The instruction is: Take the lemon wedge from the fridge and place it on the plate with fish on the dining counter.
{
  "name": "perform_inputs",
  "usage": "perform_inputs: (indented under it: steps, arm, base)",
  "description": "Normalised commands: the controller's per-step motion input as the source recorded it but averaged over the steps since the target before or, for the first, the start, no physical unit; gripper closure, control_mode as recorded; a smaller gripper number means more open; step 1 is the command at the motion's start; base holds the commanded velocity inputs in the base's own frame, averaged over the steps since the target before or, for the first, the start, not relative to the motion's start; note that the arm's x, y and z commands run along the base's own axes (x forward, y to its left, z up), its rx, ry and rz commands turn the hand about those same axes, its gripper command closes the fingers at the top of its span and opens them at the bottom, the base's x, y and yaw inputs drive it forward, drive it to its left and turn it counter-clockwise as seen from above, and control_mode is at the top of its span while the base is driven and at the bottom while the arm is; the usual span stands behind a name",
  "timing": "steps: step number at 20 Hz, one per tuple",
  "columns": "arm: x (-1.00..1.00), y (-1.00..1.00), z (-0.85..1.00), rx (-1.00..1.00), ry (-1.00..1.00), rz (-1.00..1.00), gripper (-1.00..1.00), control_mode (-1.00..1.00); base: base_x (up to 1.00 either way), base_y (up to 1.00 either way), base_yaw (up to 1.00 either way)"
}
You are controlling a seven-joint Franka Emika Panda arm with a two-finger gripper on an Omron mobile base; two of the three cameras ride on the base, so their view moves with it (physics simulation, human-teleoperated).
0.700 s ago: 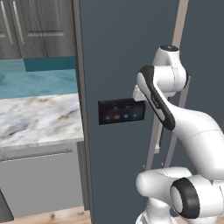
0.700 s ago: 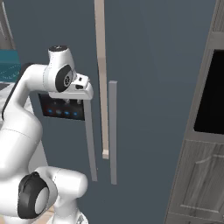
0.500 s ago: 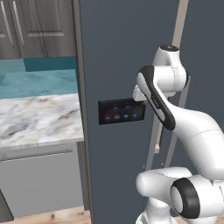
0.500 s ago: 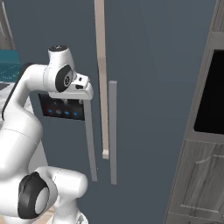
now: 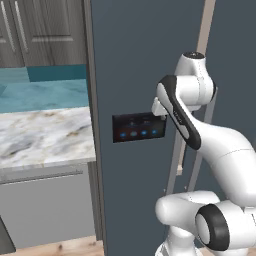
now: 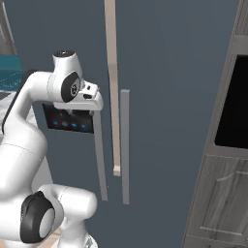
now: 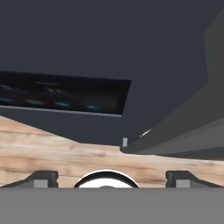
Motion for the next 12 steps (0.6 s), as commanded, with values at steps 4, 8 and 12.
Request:
perform_inputs:
  steps: [4,8,12]
  arm:
    - [-0.25,0.00,-0.01,0.00,0.00,0.00,-1.00,-1.00]
    - [-0.83,-0.06,-0.14,0.00,-0.05,0.00,-1.00,-1.00]
    - [-0.70,-0.16,-0.16,0.00,-0.04,-0.03,-1.00,-1.00]
  base:
    - [0.00,0.00,0.00]
    - [0.00,0.00,0.00]
    - [0.00,0.00,0.00]
